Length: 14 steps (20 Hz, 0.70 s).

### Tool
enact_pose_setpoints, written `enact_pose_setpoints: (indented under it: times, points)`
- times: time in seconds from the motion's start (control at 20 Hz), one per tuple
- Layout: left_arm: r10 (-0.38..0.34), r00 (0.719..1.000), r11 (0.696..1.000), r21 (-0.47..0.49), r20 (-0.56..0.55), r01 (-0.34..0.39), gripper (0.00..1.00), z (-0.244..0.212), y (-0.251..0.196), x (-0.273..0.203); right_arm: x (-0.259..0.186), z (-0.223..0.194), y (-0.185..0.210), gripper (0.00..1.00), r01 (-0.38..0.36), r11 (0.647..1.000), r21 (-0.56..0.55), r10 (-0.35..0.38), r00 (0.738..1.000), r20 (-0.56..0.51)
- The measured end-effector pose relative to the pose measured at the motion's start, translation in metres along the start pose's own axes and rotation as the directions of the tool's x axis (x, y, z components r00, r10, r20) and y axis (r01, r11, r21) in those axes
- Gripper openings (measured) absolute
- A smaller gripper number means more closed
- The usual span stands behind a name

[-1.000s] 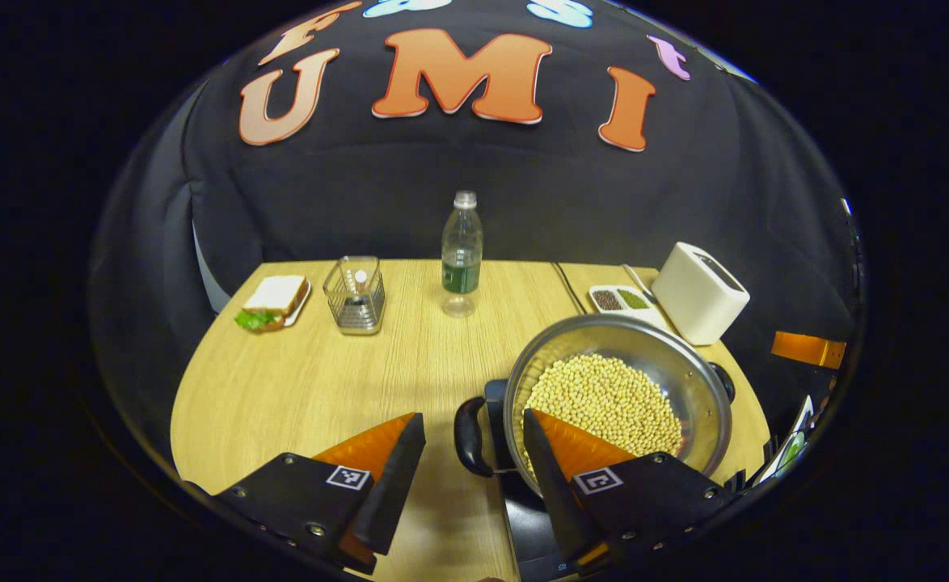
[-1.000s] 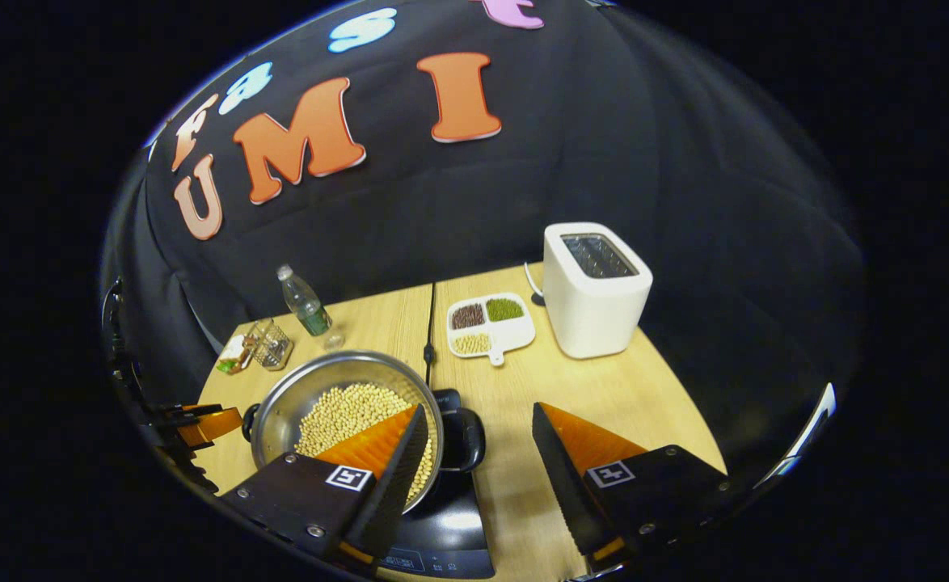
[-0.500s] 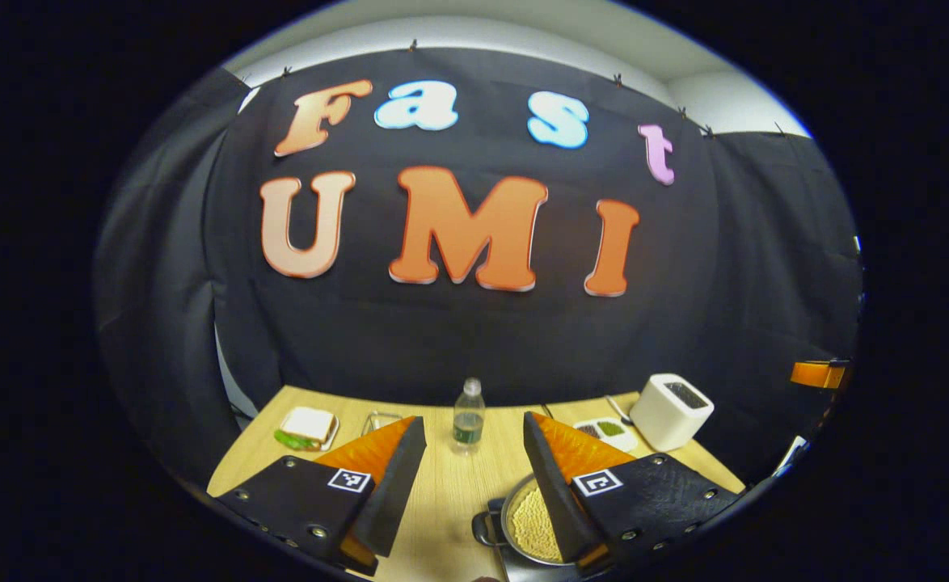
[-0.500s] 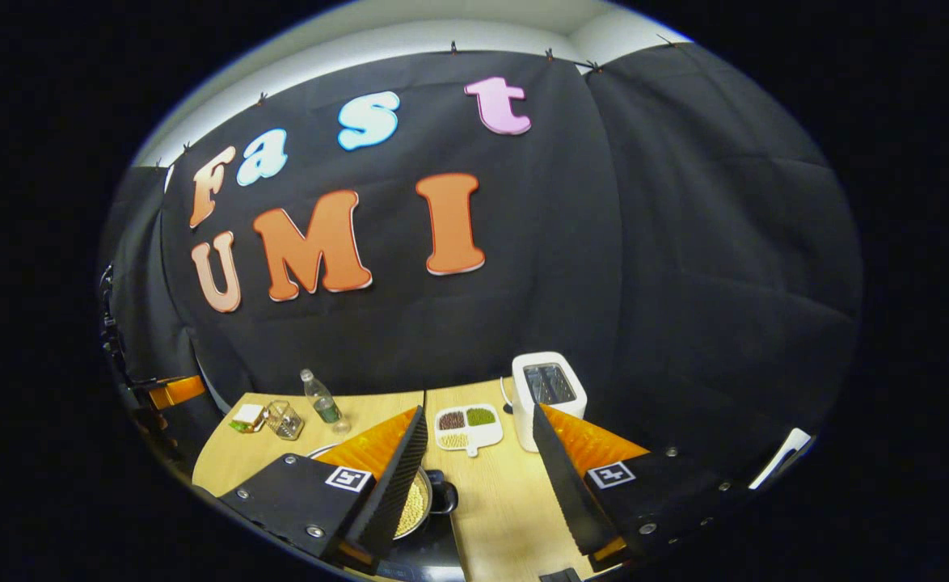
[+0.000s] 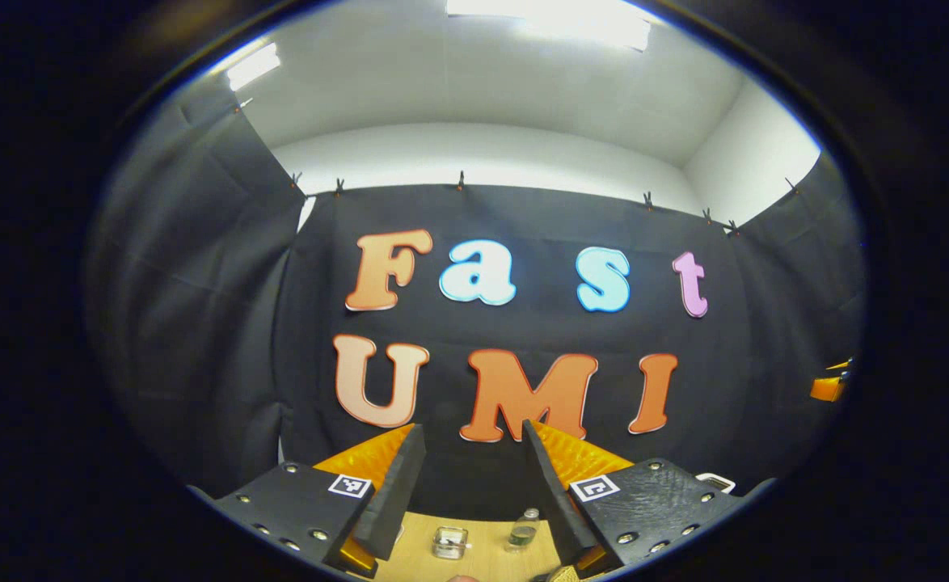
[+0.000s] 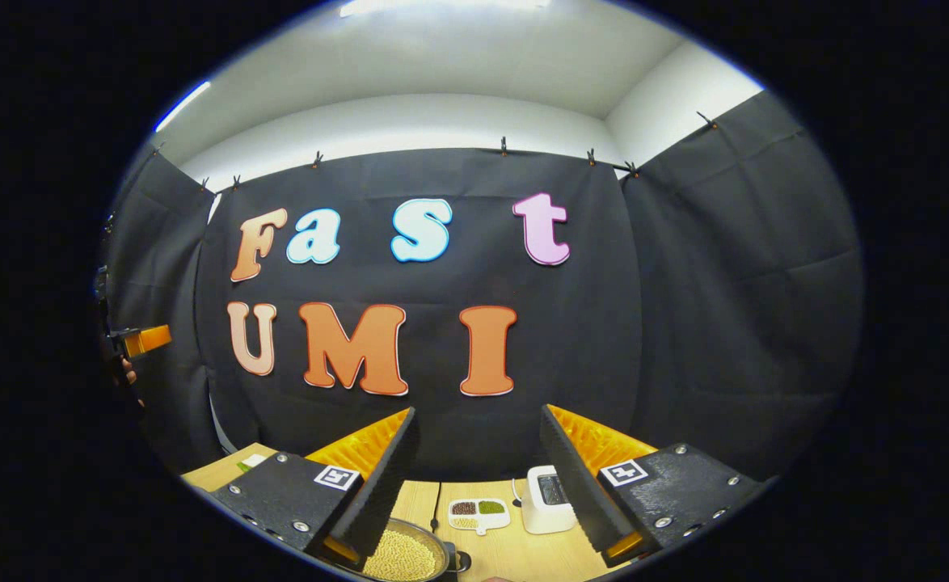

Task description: First push the handle of the pot to place it horizontally, then grasp the pot with both hands and set it on the induction cooktop.

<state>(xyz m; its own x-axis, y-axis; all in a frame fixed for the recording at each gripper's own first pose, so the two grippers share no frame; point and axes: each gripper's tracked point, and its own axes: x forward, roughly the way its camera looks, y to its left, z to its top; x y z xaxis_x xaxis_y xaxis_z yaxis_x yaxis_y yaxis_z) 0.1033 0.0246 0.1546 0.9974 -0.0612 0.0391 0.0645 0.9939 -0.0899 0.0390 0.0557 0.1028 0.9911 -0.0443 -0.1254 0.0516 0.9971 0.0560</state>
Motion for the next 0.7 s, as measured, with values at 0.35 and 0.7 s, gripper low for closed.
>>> enact_pose_setpoints:
  times: [0.35, 0.7]
  points:
    - [0.147, 0.986, 0.988, 0.044, 0.078, -0.151, 0.74, 0.025, 0.049, -0.021, 0.004, 0.046, 0.046, 0.93, -0.084, 0.996, -0.017, 0.086, 0.98, 0.182]
    - [0.202, 0.978, 0.975, 0.085, 0.052, -0.206, 0.71, 0.01, 0.078, -0.047, 0.01, 0.043, 0.083, 0.93, -0.146, 0.988, -0.04, 0.151, 0.959, 0.24]
